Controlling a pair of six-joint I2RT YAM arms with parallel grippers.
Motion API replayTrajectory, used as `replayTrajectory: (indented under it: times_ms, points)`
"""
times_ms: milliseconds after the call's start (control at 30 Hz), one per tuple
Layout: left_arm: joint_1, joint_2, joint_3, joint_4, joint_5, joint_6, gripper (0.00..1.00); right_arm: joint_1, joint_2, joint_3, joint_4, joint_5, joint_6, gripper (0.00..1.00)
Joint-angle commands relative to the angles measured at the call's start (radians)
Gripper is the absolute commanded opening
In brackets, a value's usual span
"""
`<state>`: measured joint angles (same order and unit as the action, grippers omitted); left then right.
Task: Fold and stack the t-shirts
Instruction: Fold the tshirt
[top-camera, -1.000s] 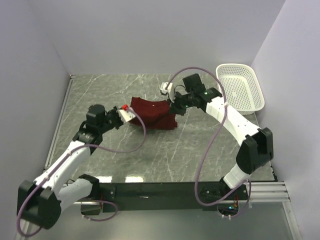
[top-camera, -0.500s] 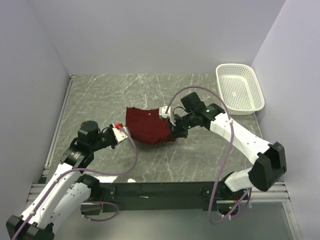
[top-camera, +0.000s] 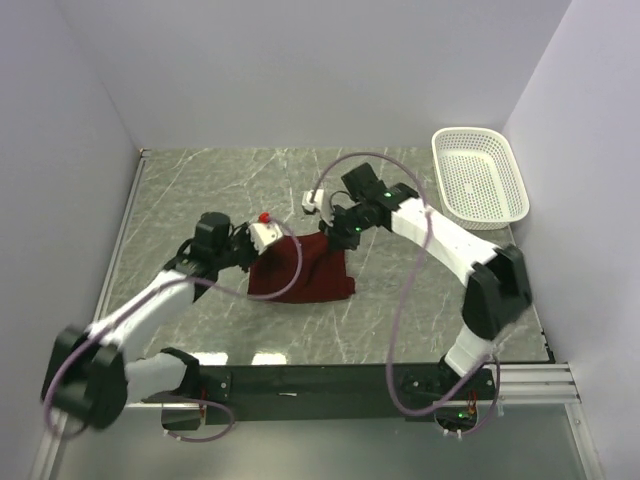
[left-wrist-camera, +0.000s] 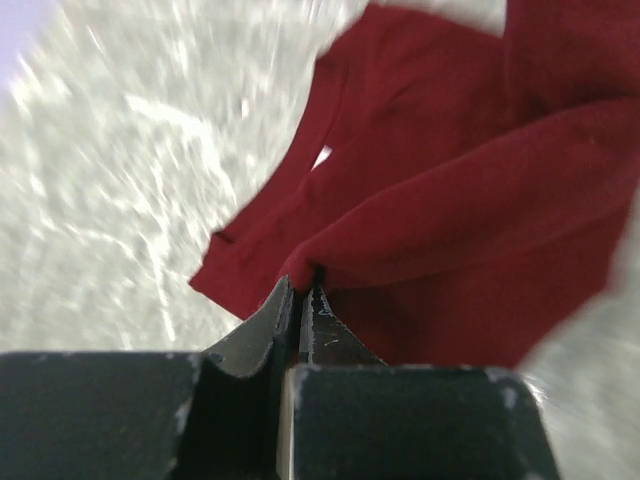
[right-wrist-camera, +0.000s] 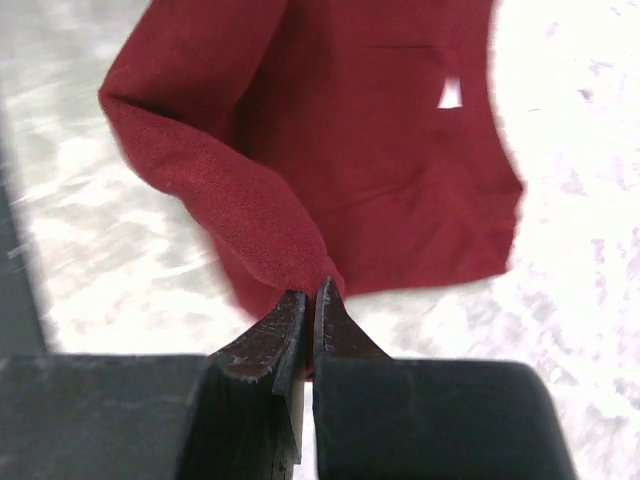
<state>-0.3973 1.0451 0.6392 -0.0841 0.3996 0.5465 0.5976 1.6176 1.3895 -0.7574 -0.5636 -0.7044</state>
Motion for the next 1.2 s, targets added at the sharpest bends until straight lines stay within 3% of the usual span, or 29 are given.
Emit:
replayTrajectory:
  times_ms: [0,367,633,967,1167]
  points:
    - [0.024,0.163,0.069,0.17,-0.071,0.006,0.0,-0.025,0.123,0.1,0.058,0.063,-0.001,0.0]
    - [0.126,0.49,0.23,0.363,-0.087,-0.045,0.01,-0.105,0.398,0.361,0.085,0.142,0.088,0.0]
    - [0.144,0.745,0.425,0.262,-0.045,-0.002,0.01,-0.114,0.548,0.488,0.073,0.172,0.141,0.0]
    - [0.144,0.851,0.547,0.261,-0.019,-0.005,0.01,-0.122,0.516,0.42,0.145,0.235,0.195,0.0]
    - [0.144,0.698,0.429,0.288,-0.033,-0.011,0.01,-0.125,0.43,0.369,0.086,0.085,0.12,0.0]
